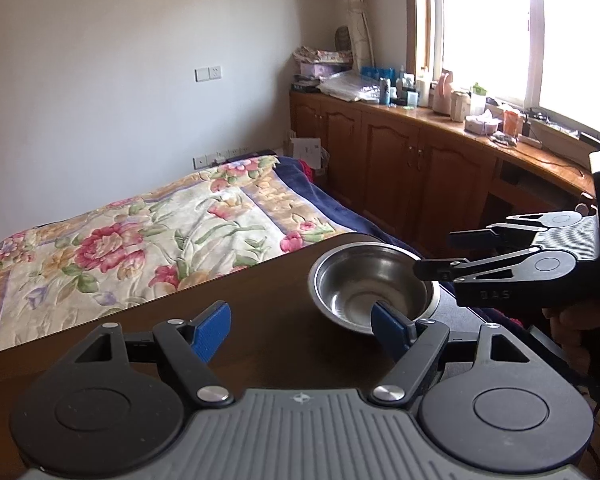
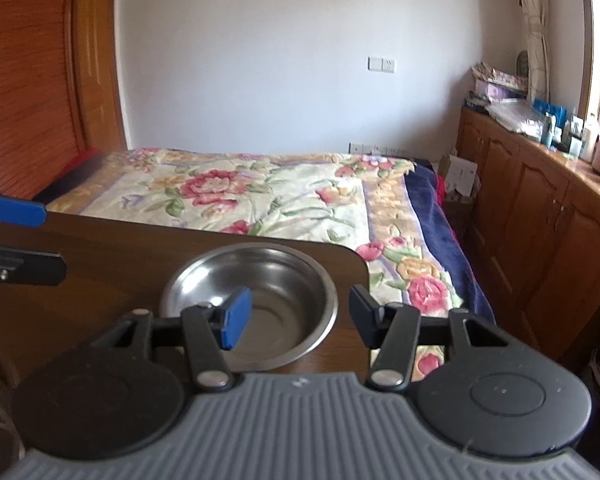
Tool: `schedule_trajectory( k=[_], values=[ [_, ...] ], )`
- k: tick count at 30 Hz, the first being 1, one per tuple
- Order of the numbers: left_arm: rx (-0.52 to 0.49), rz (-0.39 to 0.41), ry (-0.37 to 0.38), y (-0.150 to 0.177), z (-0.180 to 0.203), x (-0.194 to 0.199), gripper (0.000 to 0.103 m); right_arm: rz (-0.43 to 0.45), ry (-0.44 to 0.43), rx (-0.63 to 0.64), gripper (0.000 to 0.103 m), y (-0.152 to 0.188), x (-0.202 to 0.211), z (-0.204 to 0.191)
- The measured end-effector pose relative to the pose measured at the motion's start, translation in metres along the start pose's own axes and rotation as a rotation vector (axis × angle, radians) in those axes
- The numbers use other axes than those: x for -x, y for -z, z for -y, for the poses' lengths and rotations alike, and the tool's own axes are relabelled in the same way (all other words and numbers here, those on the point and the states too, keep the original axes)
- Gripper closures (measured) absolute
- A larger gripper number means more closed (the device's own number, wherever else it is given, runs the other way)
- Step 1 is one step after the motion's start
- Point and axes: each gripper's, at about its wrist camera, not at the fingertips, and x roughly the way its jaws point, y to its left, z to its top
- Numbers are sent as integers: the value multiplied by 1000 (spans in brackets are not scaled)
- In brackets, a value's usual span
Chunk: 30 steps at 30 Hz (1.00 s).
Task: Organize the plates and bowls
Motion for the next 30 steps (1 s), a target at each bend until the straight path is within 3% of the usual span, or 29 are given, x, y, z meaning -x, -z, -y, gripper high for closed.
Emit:
schedule_trajectory(
  k=[16,22,30],
  values=[
    [31,-149,37,-11,-6,-71,20,-82,-53,-53,48,7,-22,14],
    [25,-171,59,-10,-2,-81,24,-93,-82,-50,55,8,-23,10],
    [23,-190,65,-10,3,-91,24,-101,-96,-67,72,6,-24,12]
  ],
)
